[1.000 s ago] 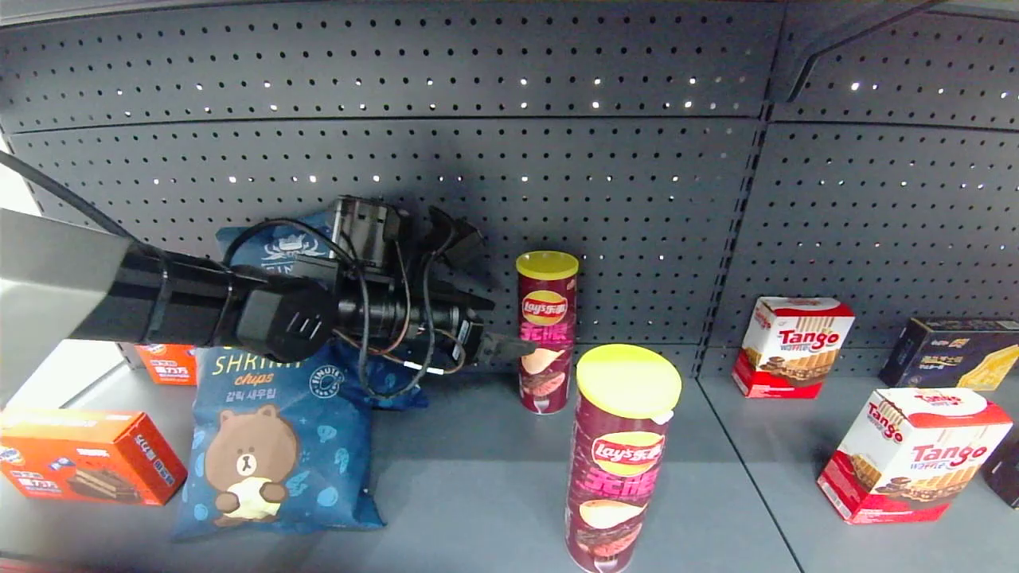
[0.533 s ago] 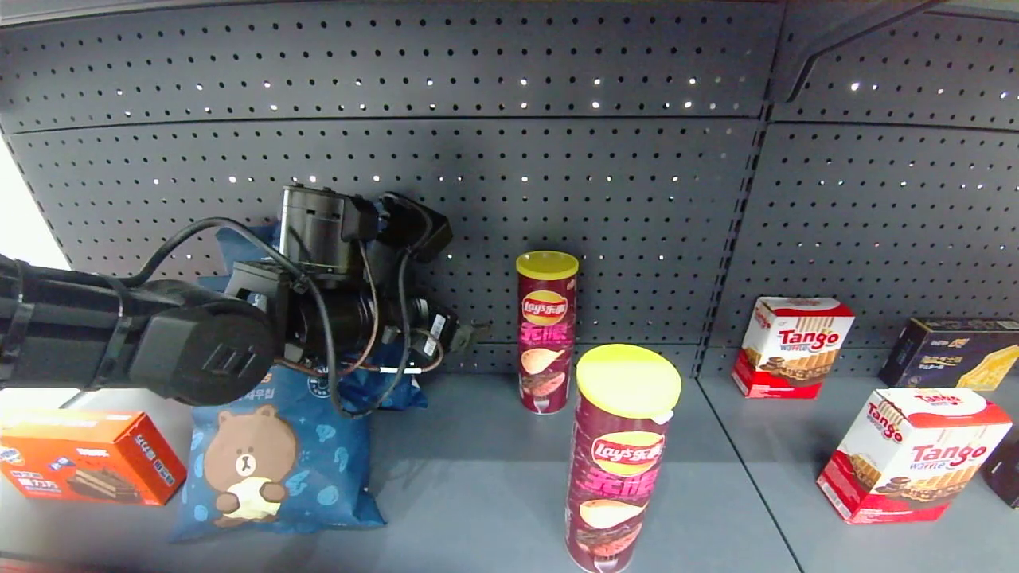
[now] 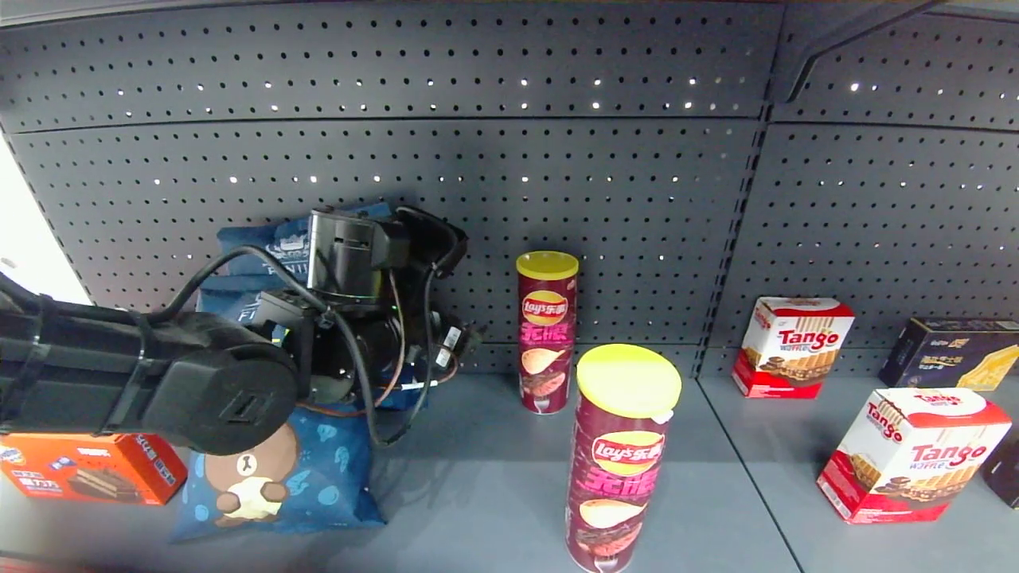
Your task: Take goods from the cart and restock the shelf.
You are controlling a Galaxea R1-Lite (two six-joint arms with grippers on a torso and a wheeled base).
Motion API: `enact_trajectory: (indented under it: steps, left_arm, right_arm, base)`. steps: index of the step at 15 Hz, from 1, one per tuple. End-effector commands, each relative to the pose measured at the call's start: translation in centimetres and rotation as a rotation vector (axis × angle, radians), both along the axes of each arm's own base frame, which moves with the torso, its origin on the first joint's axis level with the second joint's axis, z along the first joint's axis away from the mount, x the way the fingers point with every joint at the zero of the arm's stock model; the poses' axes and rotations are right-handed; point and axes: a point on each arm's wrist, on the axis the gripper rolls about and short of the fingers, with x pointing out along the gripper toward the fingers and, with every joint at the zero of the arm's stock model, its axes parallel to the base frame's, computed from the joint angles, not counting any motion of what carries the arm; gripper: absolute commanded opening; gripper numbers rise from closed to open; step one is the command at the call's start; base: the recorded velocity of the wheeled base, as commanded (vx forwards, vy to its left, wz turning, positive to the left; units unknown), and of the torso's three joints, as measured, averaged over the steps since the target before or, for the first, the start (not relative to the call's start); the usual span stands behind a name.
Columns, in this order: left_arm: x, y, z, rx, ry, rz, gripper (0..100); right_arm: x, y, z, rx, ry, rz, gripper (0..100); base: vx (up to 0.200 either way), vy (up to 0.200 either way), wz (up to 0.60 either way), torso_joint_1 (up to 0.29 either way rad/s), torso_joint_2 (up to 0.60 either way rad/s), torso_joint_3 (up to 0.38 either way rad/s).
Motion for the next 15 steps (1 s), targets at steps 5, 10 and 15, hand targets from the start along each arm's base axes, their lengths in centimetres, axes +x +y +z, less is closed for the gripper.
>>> enact_trajectory:
  steps: [5, 10, 15]
  left_arm:
    - [1.4, -2.8, -3.0, 0.048, 0.041, 0.0, 100]
    - [1.7, -2.9, -3.9, 0.065, 0.054, 0.022, 100]
    - [2.0, -3.2, -4.4, 0.064, 0.063, 0.023, 100]
  right_arm:
    - [0.0, 0.0, 0.0, 0.0, 0.001, 0.0, 100]
    - [0.0, 0.0, 0.0, 0.0, 0.001, 0.0, 100]
    - [0.0, 0.0, 0.0, 0.0, 0.001, 0.0, 100]
  base:
    - [0.0, 0.0, 0.0, 0.0, 0.0, 0.0]
    - [0.0, 0.0, 0.0, 0.0, 0.0, 0.0]
    - [0.0, 0.0, 0.0, 0.0, 0.0, 0.0]
